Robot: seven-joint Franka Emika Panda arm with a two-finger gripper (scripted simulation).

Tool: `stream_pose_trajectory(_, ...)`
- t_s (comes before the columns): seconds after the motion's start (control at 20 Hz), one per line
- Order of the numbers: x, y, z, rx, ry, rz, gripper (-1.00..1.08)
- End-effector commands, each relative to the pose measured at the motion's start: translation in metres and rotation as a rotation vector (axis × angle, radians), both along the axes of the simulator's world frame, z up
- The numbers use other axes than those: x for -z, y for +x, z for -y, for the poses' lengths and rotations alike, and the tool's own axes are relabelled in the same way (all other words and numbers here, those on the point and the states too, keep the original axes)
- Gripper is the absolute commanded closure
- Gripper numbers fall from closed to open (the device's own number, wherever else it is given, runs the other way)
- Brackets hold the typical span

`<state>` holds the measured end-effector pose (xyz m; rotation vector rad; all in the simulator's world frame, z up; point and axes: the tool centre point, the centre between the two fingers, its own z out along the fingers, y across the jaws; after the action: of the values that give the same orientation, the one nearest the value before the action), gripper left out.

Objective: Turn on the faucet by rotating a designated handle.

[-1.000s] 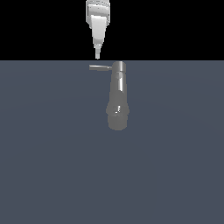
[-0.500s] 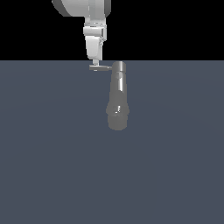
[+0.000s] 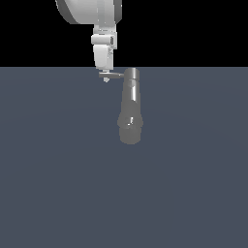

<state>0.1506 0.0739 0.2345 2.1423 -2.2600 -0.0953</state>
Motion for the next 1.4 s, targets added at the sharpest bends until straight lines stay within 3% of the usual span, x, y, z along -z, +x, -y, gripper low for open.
stream_pose_trajectory(0.0,-0.001,-0.002,0.000,0.000,0.000,0.000,1.08)
stream_pose_trajectory(1.35,-0.032,-0.065,-0.005,0.001,0.000,0.001,1.08)
